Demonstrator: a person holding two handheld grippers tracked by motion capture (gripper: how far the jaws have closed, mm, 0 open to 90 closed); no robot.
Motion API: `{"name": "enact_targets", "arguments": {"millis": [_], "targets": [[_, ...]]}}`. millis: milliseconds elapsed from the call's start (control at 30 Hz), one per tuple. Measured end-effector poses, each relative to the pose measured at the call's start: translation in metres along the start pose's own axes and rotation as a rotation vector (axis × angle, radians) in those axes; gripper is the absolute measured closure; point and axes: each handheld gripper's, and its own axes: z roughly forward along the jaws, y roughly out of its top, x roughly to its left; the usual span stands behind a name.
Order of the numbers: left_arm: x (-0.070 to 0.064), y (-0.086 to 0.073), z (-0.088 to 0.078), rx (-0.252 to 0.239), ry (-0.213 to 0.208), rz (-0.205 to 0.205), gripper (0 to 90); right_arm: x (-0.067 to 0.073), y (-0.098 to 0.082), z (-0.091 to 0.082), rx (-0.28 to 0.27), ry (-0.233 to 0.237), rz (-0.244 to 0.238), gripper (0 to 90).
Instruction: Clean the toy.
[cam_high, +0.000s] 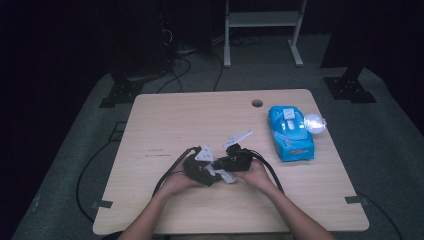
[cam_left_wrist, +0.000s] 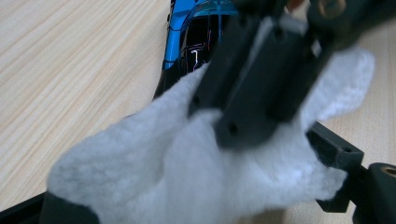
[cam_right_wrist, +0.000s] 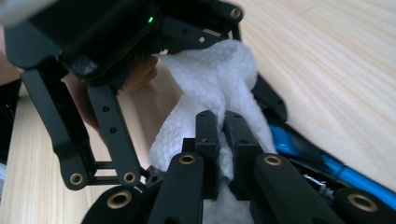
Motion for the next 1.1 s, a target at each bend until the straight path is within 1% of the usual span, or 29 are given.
{"name": "enact_targets", "arguments": {"millis": [67,100,133,167,267,300,333,367,400,433,467,500,533,600,633,667,700,733,767,800,867,900,933,967,1000,1033,1067,1100], "targets": [[0.000,0.000,0.000,0.000,0.001,0.002,24.0,-0.004,-0.001,-0.007,-0.014,-0.043,0.005,84.0],[0.000,0.000,0.001,-0.003,0.000,-0.004,24.0,-0.008,-0.001,-0.011,-0.018,-0.056,0.014,84.0],[0.000,0.000,0.001,-0.006,0.000,-0.001,24.0,-0.008,-0.001,-0.011,-0.018,-0.056,0.014,84.0],[0.000,0.001,0.002,-0.009,0.000,-0.001,24.0,-0.016,-0.002,-0.015,-0.016,-0.093,0.039,83.9],[0.000,0.001,0.002,-0.008,0.000,-0.001,24.0,-0.019,-0.002,-0.012,-0.024,-0.087,0.051,83.9],[0.000,0.001,0.001,-0.004,0.001,-0.001,24.0,-0.017,-0.001,-0.004,-0.020,-0.097,0.038,83.9],[0.000,0.001,0.001,-0.004,0.001,-0.001,24.0,-0.017,-0.001,-0.004,-0.020,-0.097,0.038,83.9],[0.000,0.000,0.001,0.000,0.000,-0.004,23.9,-0.018,0.000,-0.002,-0.024,-0.107,0.027,83.9],[0.000,0.000,0.001,-0.001,0.001,-0.004,24.0,-0.020,0.000,-0.003,-0.024,-0.101,0.033,83.9],[0.000,0.000,0.001,-0.001,0.001,-0.004,23.9,-0.021,0.000,-0.004,-0.023,-0.106,0.029,83.8],[0.000,0.001,0.002,-0.004,0.002,-0.003,24.0,-0.023,-0.001,-0.008,-0.020,-0.122,0.016,83.8],[0.000,0.001,0.002,-0.004,0.002,-0.003,23.9,-0.023,-0.001,-0.008,-0.020,-0.122,0.016,83.8],[-0.001,0.001,0.002,-0.005,0.002,-0.003,23.9,-0.024,-0.002,-0.012,-0.019,-0.144,0.009,83.8],[0.000,0.001,0.002,-0.002,0.002,0.001,24.0,-0.031,-0.005,-0.024,-0.015,-0.205,0.013,83.8],[0.000,0.001,0.001,0.001,0.002,0.001,23.9,-0.035,-0.006,-0.028,-0.014,-0.222,0.009,83.8],[0.000,0.001,0.001,0.002,0.002,0.002,23.9,-0.041,-0.010,-0.033,-0.002,-0.257,0.023,83.8],[0.000,0.000,0.001,0.002,0.001,0.001,24.0,-0.050,-0.017,-0.041,0.000,-0.256,0.066,83.8],[0.000,0.000,0.001,0.002,0.001,0.001,24.0,-0.050,-0.017,-0.041,0.000,-0.256,0.066,83.8],[0.000,0.001,0.002,-0.002,0.001,0.000,24.0,-0.053,-0.021,-0.044,-0.016,-0.238,0.095,83.8],[0.000,0.001,0.002,-0.002,0.001,0.000,24.0,-0.053,-0.021,-0.044,-0.016,-0.238,0.095,83.8],[0.000,0.001,0.002,-0.003,0.000,0.001,24.0,-0.050,-0.019,-0.042,-0.016,-0.234,0.088,83.8],[0.000,0.001,0.002,-0.002,0.001,0.001,23.9,-0.043,-0.014,-0.036,-0.032,-0.191,0.073,83.8],[0.000,0.001,0.002,-0.003,0.002,0.000,23.9,-0.043,-0.014,-0.036,-0.032,-0.191,0.073,83.8],[0.000,0.001,0.002,-0.003,0.002,0.001,23.9,-0.035,-0.010,-0.027,-0.038,-0.151,0.058,83.8],[0.000,0.001,0.002,-0.003,0.002,0.001,23.9,-0.035,-0.010,-0.027,-0.038,-0.151,0.058,83.8],[0.000,0.001,0.002,-0.005,0.001,-0.002,24.0,-0.028,-0.005,-0.018,-0.028,-0.118,0.049,83.8],[0.000,0.001,0.002,-0.005,0.001,-0.002,24.0,-0.028,-0.005,-0.018,-0.028,-0.118,0.049,83.8],[0.000,0.001,0.002,-0.005,0.001,-0.002,24.0,-0.022,-0.001,-0.009,-0.012,-0.113,0.018,83.7]]}}
